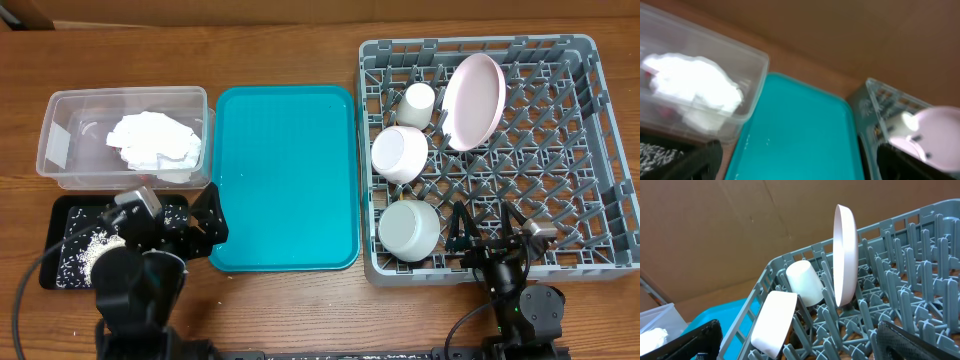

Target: Sort waste into correct bins and load items into the dishwasher

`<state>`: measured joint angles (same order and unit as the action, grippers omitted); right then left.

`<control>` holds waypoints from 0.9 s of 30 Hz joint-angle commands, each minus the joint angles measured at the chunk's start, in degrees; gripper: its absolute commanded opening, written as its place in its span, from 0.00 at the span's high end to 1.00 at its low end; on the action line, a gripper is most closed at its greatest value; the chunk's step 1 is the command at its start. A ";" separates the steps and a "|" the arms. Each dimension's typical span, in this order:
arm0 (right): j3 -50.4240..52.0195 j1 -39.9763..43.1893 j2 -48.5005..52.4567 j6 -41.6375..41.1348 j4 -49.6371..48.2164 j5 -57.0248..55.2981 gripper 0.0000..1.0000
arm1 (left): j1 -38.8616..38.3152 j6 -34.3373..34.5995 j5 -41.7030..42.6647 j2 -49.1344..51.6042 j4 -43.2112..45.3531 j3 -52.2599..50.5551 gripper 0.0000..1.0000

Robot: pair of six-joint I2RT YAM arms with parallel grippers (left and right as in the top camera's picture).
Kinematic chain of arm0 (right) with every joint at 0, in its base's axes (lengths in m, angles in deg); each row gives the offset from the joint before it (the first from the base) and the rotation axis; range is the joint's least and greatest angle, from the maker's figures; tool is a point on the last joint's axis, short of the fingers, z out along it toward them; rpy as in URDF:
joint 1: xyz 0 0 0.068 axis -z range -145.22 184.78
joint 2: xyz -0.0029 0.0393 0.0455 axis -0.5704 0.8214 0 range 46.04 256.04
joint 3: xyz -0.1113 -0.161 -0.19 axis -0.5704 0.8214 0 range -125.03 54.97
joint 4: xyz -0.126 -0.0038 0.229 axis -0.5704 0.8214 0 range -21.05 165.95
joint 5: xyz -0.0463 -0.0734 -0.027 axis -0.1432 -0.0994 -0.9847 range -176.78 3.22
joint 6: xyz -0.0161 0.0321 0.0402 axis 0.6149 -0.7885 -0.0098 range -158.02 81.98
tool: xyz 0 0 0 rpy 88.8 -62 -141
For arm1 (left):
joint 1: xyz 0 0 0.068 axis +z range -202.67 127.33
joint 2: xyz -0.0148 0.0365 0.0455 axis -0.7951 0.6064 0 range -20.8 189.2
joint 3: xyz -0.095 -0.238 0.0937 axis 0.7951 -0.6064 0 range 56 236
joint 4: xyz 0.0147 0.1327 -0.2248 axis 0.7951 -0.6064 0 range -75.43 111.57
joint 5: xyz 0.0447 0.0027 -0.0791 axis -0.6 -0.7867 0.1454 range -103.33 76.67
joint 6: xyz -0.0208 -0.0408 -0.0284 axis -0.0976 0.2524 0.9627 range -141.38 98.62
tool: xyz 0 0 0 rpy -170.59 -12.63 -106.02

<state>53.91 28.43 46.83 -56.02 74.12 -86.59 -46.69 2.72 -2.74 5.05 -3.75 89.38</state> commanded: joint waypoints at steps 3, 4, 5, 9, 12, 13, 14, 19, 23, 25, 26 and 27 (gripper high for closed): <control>0.59 0.48 -0.42 0.24 -0.33 0.33 0.00 | -0.28 1.97 4.28 -8.07 20.48 -12.96 0.00; 0.59 0.48 -0.42 0.22 -0.35 0.33 0.00 | -0.39 1.95 4.26 -9.14 23.80 -14.91 0.00; 0.59 0.48 -0.42 0.22 -0.33 0.33 0.00 | -0.46 1.92 4.24 -10.16 26.56 -16.70 0.00; 0.59 0.48 -0.42 0.22 -0.33 0.33 0.00 | -0.50 1.86 3.80 -15.13 33.14 -23.23 0.00; 0.59 0.48 -0.42 0.24 -0.35 0.33 0.00 | -0.50 1.86 3.28 -18.12 33.46 -26.45 0.00; 0.59 0.48 -0.42 0.22 -0.33 0.33 0.00 | -0.50 1.86 2.82 -18.99 33.55 -27.43 0.00; 0.59 0.48 -0.42 0.22 -0.33 0.33 0.00 | -0.50 1.88 2.47 -20.02 33.51 -28.46 0.00; 0.59 0.48 -0.42 0.24 -0.35 0.33 0.00 | -0.50 1.86 0.90 -24.81 33.48 -32.54 0.00; 0.59 0.48 -0.42 0.24 -0.33 0.33 0.00 | -0.87 1.20 -2.21 -25.66 31.30 -33.11 0.00; 0.59 0.48 -0.42 0.24 -0.33 0.33 0.00 | -0.92 1.20 -4.50 -25.66 29.83 -33.11 0.00; 0.59 0.48 -0.42 0.24 -0.35 0.33 0.00 | -0.92 1.20 -5.51 -25.66 28.81 -33.11 0.00; 0.59 0.48 -0.42 0.24 -0.35 0.33 0.00 | -0.94 1.20 -6.58 -25.66 27.61 -33.11 0.00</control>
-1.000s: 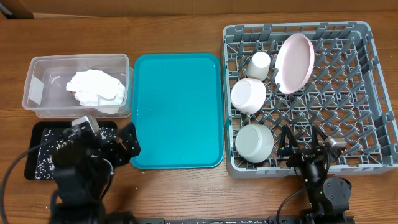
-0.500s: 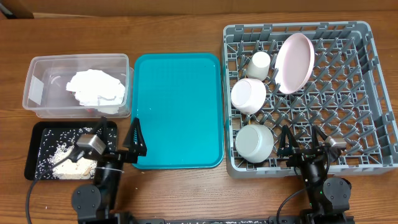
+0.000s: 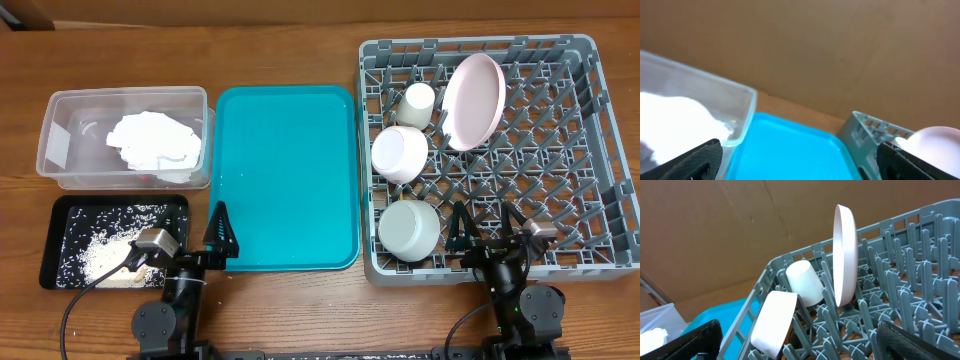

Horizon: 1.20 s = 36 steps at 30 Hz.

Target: Sort waste into correct bins and load items into the dishwasher

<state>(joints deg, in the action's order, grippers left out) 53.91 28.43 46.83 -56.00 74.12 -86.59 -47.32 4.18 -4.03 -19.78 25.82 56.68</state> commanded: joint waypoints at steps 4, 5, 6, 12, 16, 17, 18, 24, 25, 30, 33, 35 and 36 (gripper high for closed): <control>0.59 0.48 -0.42 0.22 -0.33 0.33 0.00 | -0.37 -1.05 -9.66 -0.83 -8.92 -0.42 0.00; 0.59 0.48 -0.42 0.22 -0.35 0.33 0.00 | -0.52 -3.82 -9.73 -0.83 -8.55 -0.42 0.00; 0.59 0.48 -0.42 0.20 -0.33 0.33 0.00 | -0.74 -6.14 -9.70 -0.83 -8.74 -0.42 0.00; 0.59 0.48 -0.42 0.22 -0.33 0.33 0.00 | -1.75 -17.70 -9.73 -0.83 -8.70 -0.42 0.00; 0.59 0.48 -0.42 0.22 -0.33 0.33 0.00 | -1.73 -20.06 -9.75 -0.83 -8.70 -0.42 0.00; 0.59 0.48 -0.42 0.22 -0.35 0.33 0.00 | -1.73 -20.02 -9.68 -0.83 -8.70 -0.42 0.00; 0.59 0.48 -0.42 0.20 -0.35 0.33 0.00 | -1.73 -20.02 -9.68 -0.83 -8.70 -0.42 0.00; 0.59 0.48 -0.42 0.22 -0.35 0.33 0.00 | -1.73 -20.02 -9.70 -0.81 -8.70 -0.42 0.00; 0.59 0.48 -0.42 0.22 -0.33 0.33 0.00 | -1.73 -20.02 -9.70 -0.81 -8.70 -0.42 0.00; 0.59 0.48 -0.42 0.20 -0.35 0.33 0.00 | -1.73 -20.02 -9.70 -0.81 -8.70 -0.42 0.00; 0.59 0.48 -0.42 0.22 -0.35 0.33 0.00 | -1.73 -20.02 -9.70 -0.81 -8.70 -0.42 0.00; 0.59 0.48 -0.42 0.20 -0.33 0.33 0.00 | -1.73 -20.02 -9.70 -0.81 -8.70 -0.42 0.00; 0.59 0.48 -0.42 0.20 -0.33 0.33 0.00 | -1.73 -20.02 -9.70 -0.81 -8.70 -0.42 0.00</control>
